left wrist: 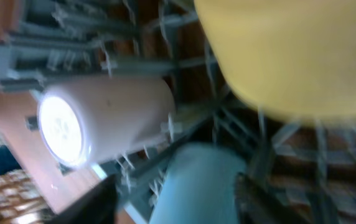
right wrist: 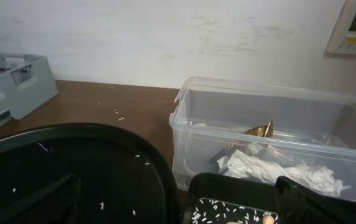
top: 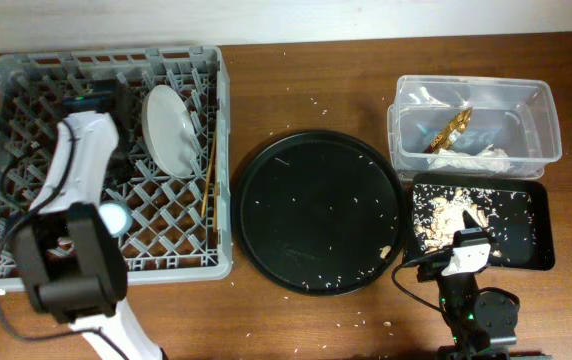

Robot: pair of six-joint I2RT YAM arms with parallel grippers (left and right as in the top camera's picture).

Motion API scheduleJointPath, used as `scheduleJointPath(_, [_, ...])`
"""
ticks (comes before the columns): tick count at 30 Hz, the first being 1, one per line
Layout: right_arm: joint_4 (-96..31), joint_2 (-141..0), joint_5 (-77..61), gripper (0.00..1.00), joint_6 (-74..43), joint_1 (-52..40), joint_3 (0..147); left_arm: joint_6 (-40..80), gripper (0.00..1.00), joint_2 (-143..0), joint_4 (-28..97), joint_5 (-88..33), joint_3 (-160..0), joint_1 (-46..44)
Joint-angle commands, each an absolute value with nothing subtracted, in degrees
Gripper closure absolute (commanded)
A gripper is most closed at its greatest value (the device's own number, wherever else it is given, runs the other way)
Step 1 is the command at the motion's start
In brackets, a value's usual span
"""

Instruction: Sort waste into correct bins and load items into the dishwasher rack

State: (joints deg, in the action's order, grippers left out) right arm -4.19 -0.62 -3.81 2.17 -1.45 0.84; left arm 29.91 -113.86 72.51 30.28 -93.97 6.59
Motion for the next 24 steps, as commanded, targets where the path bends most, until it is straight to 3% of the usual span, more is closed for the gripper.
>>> scheduleJointPath(1, [-4.0,-0.2,-4.1,0.02,2.6,-1.1,0.3,29.8,0.29,-107.5,76.3,10.5,-97.3,5.4])
scheduleJointPath(4, [-4.0,-0.2,-4.1,0.01,2.6,-1.1,0.3,23.9,0.28,-101.9,80.3,4.1,-100.0,5.4])
scheduleJointPath(9, [-4.0,-0.2,-4.1,0.02,2.6,-1.1,0.3,18.6,0.28,-90.0,84.5,3.5,-101.4,3.6])
scheduleJointPath(10, [-4.0,-0.2,-4.1,0.02,2.6,-1.1,0.3,18.3,0.24,-87.0,85.3,2.8,-101.4,2.6])
scheduleJointPath(11, [-4.0,-0.2,-4.1,0.01,2.6,-1.1,0.3,18.4,0.01,-82.1,86.3,0.7,-101.4,0.9])
scheduleJointPath(17, [-4.0,-0.2,-4.1,0.02,2.6,-1.1,0.3,18.3,0.01,-64.8,88.4,-5.9,-101.4,-5.0])
scheduleJointPath(24, [-4.0,-0.2,-4.1,0.02,2.6,-1.1,0.3,18.3,0.01,-49.4,86.7,8.5,-100.8,-5.3])
